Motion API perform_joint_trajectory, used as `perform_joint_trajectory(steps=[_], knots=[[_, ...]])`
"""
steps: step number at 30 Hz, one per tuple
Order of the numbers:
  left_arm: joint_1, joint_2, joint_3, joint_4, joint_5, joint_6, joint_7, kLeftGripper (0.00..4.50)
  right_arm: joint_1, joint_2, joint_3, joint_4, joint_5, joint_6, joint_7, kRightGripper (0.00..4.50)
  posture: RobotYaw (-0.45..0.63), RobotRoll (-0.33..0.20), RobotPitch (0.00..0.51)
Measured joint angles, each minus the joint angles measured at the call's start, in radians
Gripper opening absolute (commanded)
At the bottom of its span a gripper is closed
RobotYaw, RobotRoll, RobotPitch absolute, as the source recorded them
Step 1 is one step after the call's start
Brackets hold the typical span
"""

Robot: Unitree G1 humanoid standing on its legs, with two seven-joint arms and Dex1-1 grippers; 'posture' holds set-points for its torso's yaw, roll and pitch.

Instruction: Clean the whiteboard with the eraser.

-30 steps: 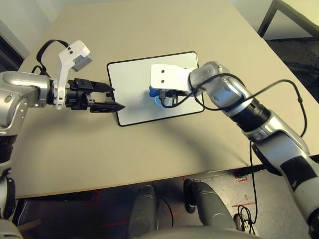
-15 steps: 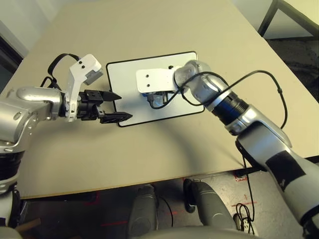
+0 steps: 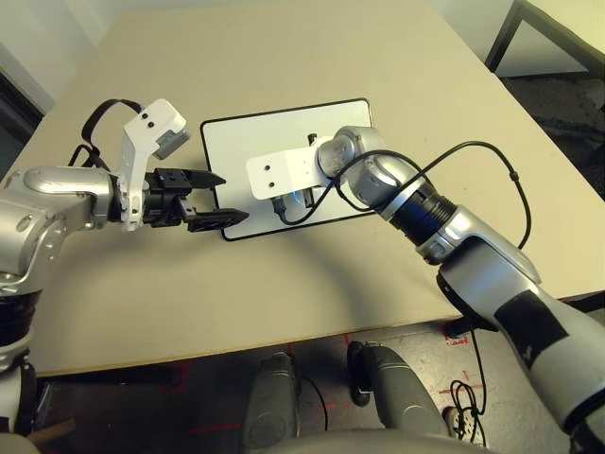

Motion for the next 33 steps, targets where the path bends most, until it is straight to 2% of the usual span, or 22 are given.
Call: perform_joint_trajectory(steps=[5, 19, 33], knots=[[0.031, 0.003, 0.007, 0.002, -0.003, -0.009, -0.008, 4.50, -0.041, 0.033, -0.032, 0.100, 0.000, -0.042, -0.067, 0.60, 0.09, 0.000, 0.150], [0.040, 0.006, 0.014, 0.007, -0.007, 0.003, -0.005, 4.50, 0.052, 0.025, -0.036, 0.001, -0.027, -0.041, -0.049, 0.60, 0.10, 0.000, 0.147], [0.016, 0.019, 0.014, 0.037, 0.000, -0.004, -0.009, 4.50, 0.095, 0.044, -0.028, 0.012, -0.062, -0.055, -0.073, 0.60, 0.10, 0.000, 0.134]])
